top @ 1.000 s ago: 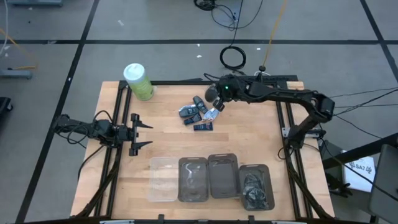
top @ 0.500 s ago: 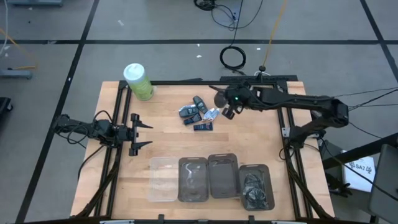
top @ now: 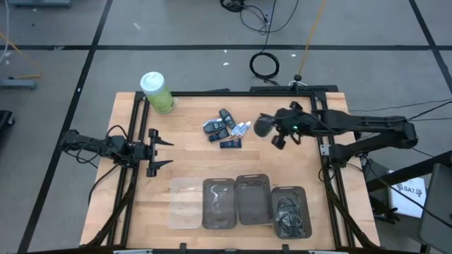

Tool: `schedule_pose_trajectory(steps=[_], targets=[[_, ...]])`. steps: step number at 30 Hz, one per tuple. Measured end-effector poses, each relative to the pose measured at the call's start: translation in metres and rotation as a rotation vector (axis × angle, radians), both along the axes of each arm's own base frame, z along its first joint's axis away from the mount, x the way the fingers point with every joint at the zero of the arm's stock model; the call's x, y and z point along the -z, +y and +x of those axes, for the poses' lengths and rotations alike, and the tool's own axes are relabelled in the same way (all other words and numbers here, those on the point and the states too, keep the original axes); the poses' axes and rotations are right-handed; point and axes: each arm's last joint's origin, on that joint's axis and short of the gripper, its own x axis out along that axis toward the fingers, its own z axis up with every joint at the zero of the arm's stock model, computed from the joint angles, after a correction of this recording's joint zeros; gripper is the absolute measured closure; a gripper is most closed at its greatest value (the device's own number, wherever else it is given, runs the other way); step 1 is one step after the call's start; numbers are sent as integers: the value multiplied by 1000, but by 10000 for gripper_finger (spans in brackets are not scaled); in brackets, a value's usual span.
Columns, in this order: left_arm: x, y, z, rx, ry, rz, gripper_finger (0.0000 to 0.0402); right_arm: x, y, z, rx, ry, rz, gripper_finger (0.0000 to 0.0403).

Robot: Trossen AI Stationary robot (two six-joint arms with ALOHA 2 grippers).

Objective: Pick & Place Travel size toiletries
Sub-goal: Put the black hairbrush into the right black bin

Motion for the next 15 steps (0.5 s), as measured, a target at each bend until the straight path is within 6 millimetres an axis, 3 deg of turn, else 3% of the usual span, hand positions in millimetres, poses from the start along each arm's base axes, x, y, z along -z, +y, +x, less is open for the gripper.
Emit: schedule_pose_trajectory(steps=[15], targets=[[0, 0, 0, 0, 0, 0, 119, 11, 38, -78, -155, -186, 90, 403]])
